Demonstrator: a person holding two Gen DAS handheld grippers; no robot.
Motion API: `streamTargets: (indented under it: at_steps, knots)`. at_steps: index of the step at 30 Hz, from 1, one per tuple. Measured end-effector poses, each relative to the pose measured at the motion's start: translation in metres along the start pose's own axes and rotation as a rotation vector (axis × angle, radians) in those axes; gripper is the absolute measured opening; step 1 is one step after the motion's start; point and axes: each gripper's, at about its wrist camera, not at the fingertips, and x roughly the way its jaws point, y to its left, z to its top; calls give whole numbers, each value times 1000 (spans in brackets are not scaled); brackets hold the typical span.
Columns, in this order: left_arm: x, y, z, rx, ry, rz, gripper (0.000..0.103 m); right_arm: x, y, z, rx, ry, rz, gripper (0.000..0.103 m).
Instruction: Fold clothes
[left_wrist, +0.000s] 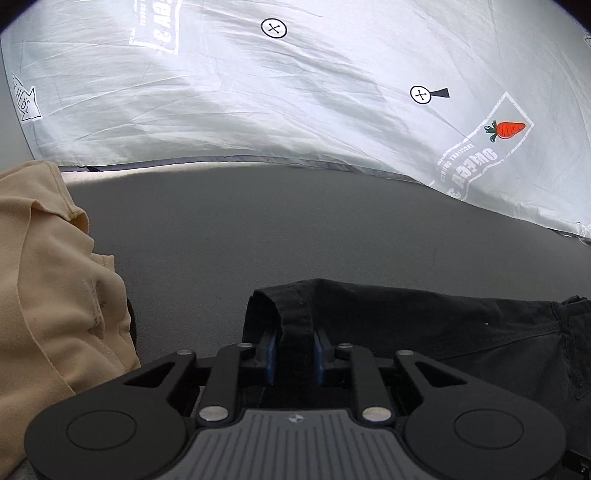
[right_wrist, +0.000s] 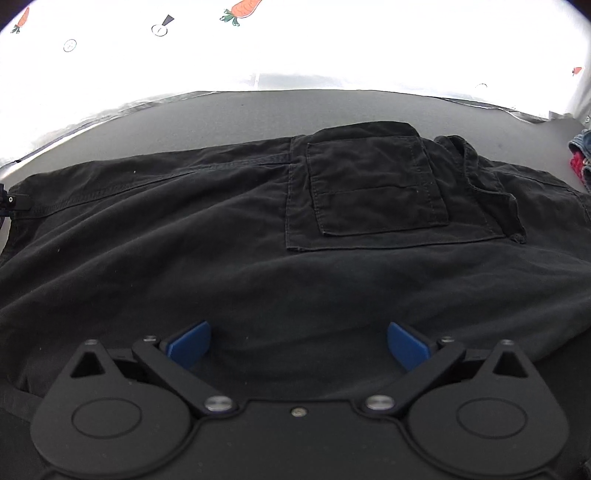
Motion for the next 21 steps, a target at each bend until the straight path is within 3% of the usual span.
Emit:
streamTargets:
  at_steps: [5,6,7,10,12,16,19,21]
  knots:
    - [10,-6,28,-29,-48,65,21,4,-2,8,7,56,-1,103]
    - [18,-9,34,-17,-56,95,16,5,-3,11,8,70,-1,103]
    - [29,-11,38,-9,-56,128,4,5,-3,12,7,77,-1,103]
    - [63,-7,42,4,-29,262,0,7,-3,11,5,66,-4,103]
    - [66,0,44,-21,-28,261,0,8,-2,11,5,65,-4,103]
    - [32,4,49,-80,-86,172,8,7,-3,12,-4,68,2,103]
    - [-2,-12,40,-16,-112,150,29,9,-3,14,-10,65,7,103]
    - [-28,-27,25,12,-117,122,36,10,-3,14,-21,58,13,103]
